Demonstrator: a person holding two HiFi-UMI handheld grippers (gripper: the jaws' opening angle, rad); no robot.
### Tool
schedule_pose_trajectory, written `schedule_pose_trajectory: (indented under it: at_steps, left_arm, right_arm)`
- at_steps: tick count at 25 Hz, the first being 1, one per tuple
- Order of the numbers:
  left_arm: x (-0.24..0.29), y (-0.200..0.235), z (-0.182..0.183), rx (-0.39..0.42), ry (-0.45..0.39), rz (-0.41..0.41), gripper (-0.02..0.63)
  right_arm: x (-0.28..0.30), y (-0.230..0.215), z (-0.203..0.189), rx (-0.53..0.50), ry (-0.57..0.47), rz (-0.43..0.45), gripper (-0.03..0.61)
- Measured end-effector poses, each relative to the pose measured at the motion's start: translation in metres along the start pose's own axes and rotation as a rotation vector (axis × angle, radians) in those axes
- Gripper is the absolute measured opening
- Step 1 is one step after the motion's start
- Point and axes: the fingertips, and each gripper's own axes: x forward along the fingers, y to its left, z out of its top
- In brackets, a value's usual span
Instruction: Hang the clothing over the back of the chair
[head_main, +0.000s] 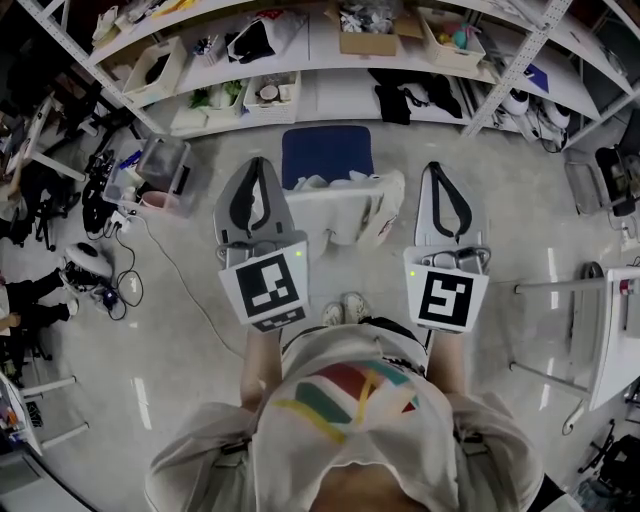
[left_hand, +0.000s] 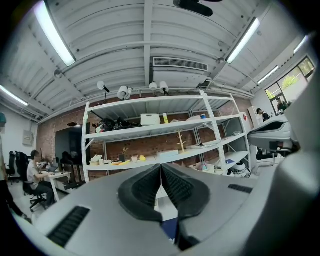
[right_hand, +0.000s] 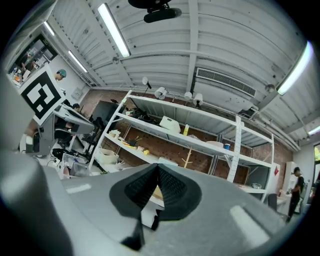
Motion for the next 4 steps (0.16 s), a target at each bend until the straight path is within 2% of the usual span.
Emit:
schedule_pose_trajectory:
  at_steps: [4]
  left_arm:
    - [-0.0024,-0.0038,-0.0026,-0.018,0.013,-0.005,0.018]
  right_arm:
    - [-0.0044,-0.0023,-0.0045,-0.003,0.004,-0.003,0.005]
